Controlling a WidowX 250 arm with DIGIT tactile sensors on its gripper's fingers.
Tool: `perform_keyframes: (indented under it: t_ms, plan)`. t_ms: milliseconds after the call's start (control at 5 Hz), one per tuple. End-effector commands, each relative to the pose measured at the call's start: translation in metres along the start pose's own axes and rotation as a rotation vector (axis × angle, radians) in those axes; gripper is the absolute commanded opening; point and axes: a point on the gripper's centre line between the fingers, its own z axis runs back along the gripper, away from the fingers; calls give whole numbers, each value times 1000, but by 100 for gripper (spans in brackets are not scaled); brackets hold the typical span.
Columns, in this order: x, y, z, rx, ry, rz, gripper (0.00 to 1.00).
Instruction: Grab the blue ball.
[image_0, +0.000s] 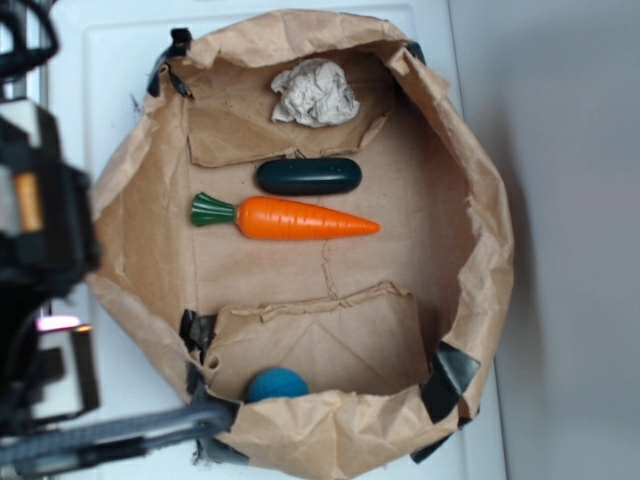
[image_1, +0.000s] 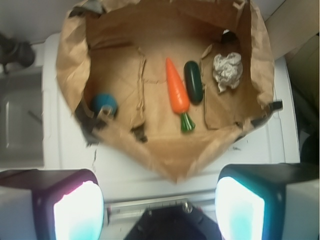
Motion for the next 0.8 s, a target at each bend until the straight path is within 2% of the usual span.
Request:
perform_keyframes:
  t_ms: [0,200,400,600]
  plan:
    - [48,21,-24,63,10,153,100]
    - [61,29,-43,54,37,118,100]
    - [69,24,-37,-22,12,50,100]
    - [69,24,-37,-22,12,50,100]
